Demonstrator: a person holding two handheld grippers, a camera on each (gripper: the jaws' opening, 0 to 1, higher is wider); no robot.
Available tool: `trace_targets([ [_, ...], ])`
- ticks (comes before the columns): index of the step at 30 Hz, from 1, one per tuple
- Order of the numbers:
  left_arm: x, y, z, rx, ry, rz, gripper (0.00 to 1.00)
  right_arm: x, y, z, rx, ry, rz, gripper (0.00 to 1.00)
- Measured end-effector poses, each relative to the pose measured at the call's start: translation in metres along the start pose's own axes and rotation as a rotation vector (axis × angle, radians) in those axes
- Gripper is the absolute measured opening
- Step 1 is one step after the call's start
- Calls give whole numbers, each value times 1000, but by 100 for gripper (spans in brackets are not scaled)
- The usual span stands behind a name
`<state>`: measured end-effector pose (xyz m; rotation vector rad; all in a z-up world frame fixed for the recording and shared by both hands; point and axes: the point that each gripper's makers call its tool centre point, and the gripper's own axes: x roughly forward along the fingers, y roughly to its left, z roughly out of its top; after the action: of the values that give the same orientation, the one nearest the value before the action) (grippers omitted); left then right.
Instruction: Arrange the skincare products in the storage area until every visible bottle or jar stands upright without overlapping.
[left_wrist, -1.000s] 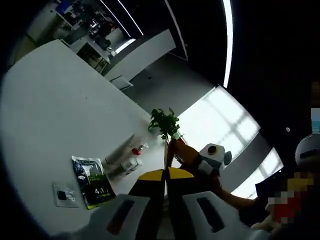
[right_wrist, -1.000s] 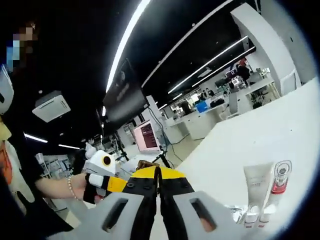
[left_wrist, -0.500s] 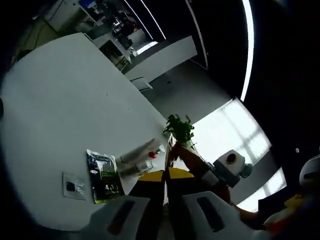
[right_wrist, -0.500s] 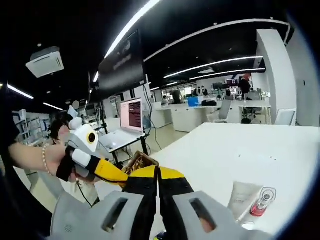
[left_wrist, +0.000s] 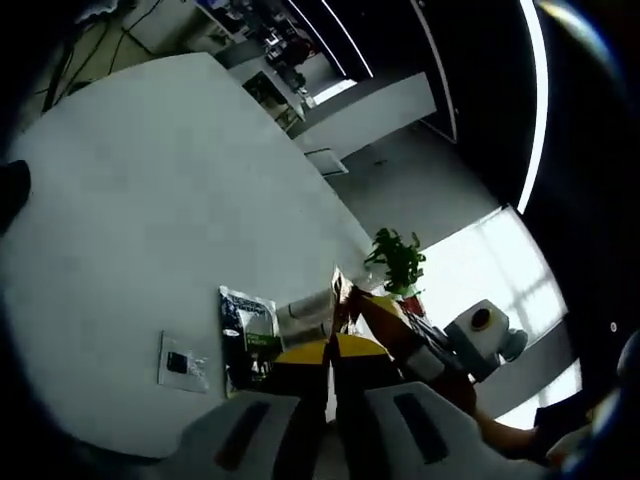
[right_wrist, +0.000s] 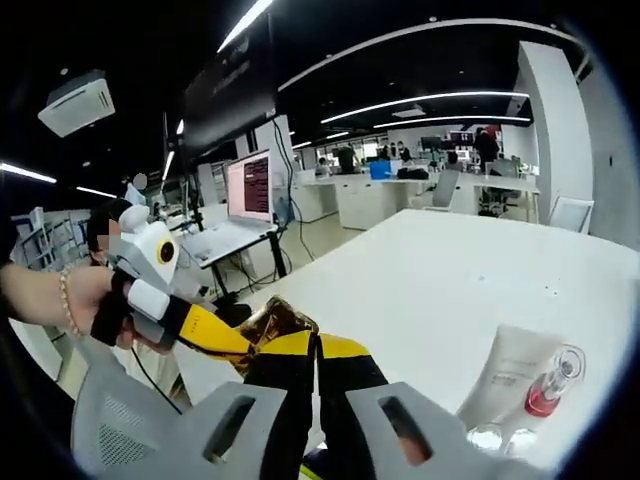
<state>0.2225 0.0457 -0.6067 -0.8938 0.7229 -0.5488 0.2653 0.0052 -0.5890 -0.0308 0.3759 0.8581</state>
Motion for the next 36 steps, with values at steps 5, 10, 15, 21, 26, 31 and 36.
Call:
trace_targets([
  [5,4,17,2,-21,6,20,0,13,-2,-12,13,29,-1,1],
  [10,10,36,4,-38,15,46,0,27,-9,-28,32,70,-5,1],
  [15,18,62,4,-52,30,86,0,43,-13,-44,37,116,-12,1],
  [21,29,83,1,-74,51,123,0,61,-21,-69,83,169,-28,1],
  [26,38,101,-1,-82,66,156,0,74,-27,-88,49,208,-39,1],
  [31,44,117,-3,-94,70,185,0,87,-31,-99,-5,239,-46,1],
  [36,50,130,-4,-89,78,206,0,99,-34,-114,-53,286,-48,1],
])
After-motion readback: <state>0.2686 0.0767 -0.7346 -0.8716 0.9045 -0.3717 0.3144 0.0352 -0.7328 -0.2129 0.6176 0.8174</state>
